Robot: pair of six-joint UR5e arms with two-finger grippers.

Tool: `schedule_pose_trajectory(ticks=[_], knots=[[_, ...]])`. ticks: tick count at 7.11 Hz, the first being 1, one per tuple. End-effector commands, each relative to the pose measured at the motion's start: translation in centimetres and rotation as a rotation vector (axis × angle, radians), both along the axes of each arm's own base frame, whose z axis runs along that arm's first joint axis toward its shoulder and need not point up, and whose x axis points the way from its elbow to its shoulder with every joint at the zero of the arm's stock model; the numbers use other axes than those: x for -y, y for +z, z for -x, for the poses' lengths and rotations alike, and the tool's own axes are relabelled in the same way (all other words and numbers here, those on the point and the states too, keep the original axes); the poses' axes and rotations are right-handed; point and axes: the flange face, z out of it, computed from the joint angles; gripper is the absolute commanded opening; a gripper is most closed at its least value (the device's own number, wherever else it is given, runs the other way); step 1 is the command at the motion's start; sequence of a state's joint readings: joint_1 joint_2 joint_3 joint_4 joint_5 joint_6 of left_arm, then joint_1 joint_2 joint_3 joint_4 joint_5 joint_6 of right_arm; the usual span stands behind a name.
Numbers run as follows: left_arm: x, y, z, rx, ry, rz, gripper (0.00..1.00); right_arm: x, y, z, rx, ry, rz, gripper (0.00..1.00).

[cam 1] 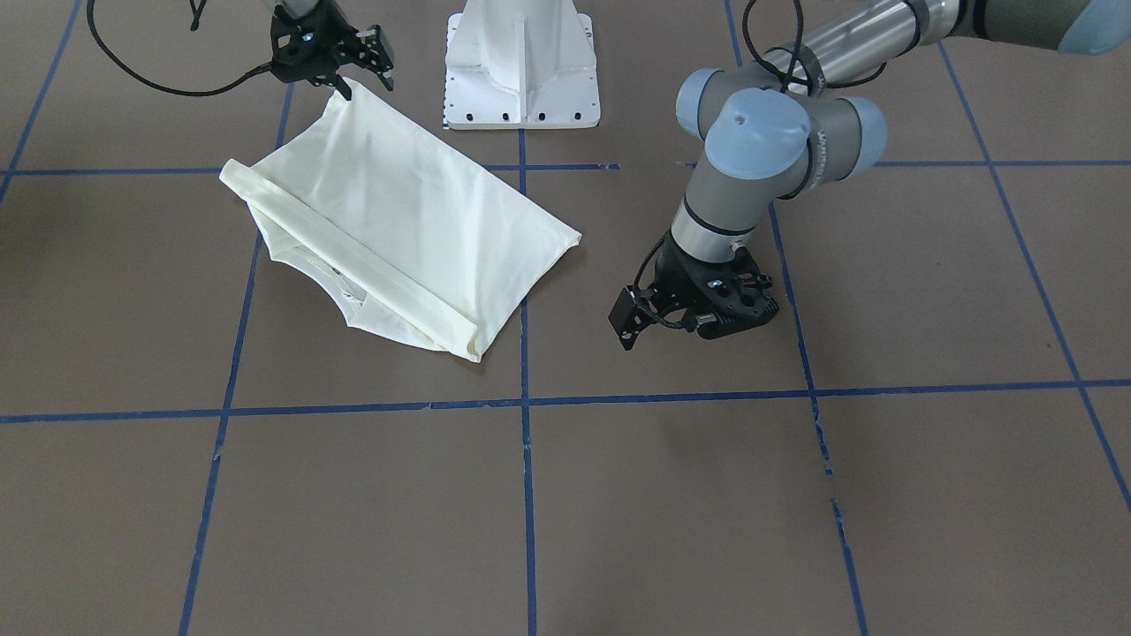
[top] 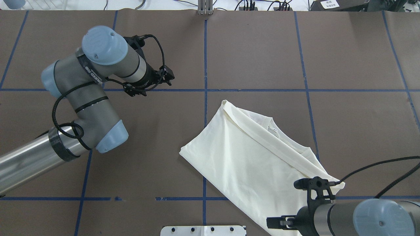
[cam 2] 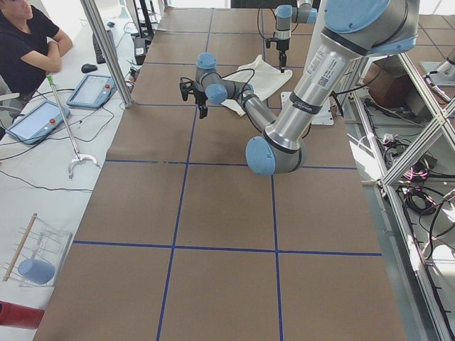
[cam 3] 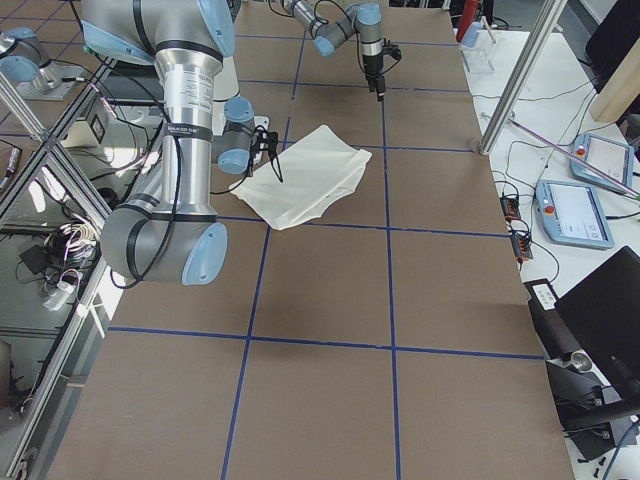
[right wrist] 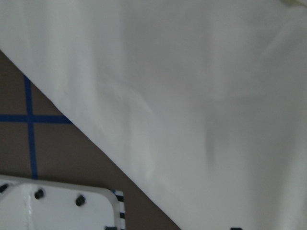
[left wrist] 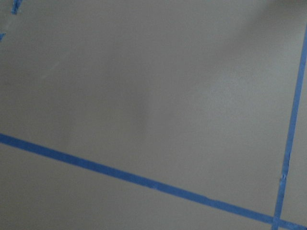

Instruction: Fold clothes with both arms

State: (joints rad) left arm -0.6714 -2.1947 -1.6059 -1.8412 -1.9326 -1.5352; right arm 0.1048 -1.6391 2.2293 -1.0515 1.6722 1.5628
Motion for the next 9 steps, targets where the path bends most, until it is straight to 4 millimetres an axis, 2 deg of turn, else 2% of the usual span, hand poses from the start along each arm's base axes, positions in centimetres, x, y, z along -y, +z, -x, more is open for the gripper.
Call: schedule_pose_trajectory(ticks=[1, 2, 3, 4, 5, 7, 8, 9], knots=[[-9.5, -0.9, -5.6, -0.058, 0.036, 0.163, 0.91, 7.3, -3.5, -2.5, 0.078, 0.171, -0.012, 1.00], [-13.3, -0.9, -8.6, -0.054, 0.048, 0.201, 0.91, 9.5, -3.5, -3.8, 0.080, 0.225, -0.015, 1.00], [-15.1, -0.8, -10.0, -0.048, 0.037, 0.220, 0.90, 11.1, -4.0, -4.5, 0.091, 0.258, -0.025, 1.00], [-16.8, -0.3, -11.1, -0.038, 0.052, 0.241, 0.87, 11.7, -4.3, -4.7, 0.097, 0.271, -0.028, 1.00], [-16.9, -0.6, -11.2, -0.041, 0.050, 0.247, 0.71, 11.9, -4.1, -4.4, 0.091, 0.274, -0.027, 1.00], [-16.8, -0.8, -11.3, -0.053, 0.025, 0.282, 0.08, 12.1, -4.2, -4.4, 0.092, 0.276, -0.027, 1.00], [-16.8, -0.8, -11.4, -0.054, 0.033, 0.273, 0.00, 12.1, -4.3, -4.4, 0.095, 0.276, -0.028, 1.00], [-16.6, -1.0, -11.2, -0.058, 0.030, 0.270, 0.00, 12.1, -4.3, -4.4, 0.097, 0.277, -0.029, 1.00]])
